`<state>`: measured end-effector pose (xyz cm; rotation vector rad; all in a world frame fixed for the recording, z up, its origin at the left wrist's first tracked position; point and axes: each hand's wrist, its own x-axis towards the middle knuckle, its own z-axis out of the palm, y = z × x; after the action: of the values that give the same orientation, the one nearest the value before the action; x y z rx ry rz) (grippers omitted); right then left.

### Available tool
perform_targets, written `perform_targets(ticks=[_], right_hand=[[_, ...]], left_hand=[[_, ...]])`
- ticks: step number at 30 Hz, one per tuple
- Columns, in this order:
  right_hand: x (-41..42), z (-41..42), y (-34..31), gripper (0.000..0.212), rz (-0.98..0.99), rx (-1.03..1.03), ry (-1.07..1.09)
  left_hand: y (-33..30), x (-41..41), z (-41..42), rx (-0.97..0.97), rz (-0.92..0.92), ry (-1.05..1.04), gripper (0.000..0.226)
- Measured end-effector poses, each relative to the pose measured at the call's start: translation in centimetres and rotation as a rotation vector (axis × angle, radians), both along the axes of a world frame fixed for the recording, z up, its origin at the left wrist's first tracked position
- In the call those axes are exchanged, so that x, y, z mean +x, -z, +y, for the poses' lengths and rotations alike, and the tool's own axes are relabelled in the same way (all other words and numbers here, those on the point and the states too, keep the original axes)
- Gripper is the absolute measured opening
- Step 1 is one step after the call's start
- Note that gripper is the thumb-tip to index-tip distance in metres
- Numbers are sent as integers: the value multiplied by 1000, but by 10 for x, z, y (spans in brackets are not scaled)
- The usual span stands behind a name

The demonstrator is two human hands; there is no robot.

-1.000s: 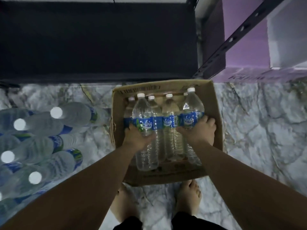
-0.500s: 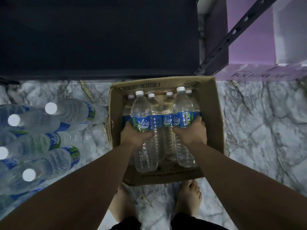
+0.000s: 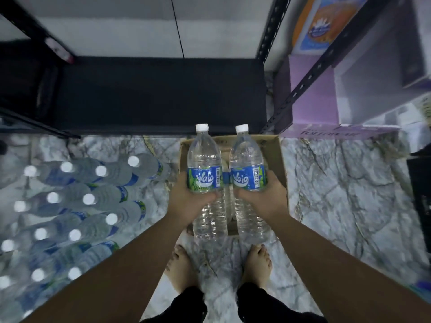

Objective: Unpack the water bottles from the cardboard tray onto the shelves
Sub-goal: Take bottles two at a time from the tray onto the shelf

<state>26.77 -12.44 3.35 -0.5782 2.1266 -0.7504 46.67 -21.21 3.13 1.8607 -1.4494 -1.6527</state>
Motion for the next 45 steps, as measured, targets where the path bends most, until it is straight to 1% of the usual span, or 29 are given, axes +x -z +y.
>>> perform_targets(ticks=[5, 9, 14, 17, 23, 26, 32, 39, 42, 45], right_hand=[[8, 8, -123, 68, -54, -147, 6], [12, 13, -231, 56, -72, -277, -10], [15, 21, -355, 59, -40, -428, -47], [15, 22, -416, 62, 10, -524, -58], [13, 13, -526, 63, 76, -730, -60], [11, 5, -578, 63, 75, -821, -79], [1, -7, -678, 60, 170, -992, -134], [-28, -33, -774, 60, 189, -1141, -182], [-39, -46, -805, 58, 198, -1195, -193], [-45, -58, -832, 53, 201, -1241, -221]], left_hand=[[-122, 13, 7, -71, 97, 38, 69], [-228, 23, 8, -156, 150, 56, 70], [-361, 37, 11, -296, 236, 83, 72], [-423, 43, 14, -375, 260, 96, 73], [-524, 37, 15, -546, 318, 72, 70], [-574, 30, 8, -617, 349, 68, 69], [-679, 13, -13, -792, 411, 84, 69], [-776, -14, -29, -970, 471, 88, 71], [-810, -25, -39, -1046, 472, 86, 72], [-839, -34, -50, -1076, 499, 82, 70]])
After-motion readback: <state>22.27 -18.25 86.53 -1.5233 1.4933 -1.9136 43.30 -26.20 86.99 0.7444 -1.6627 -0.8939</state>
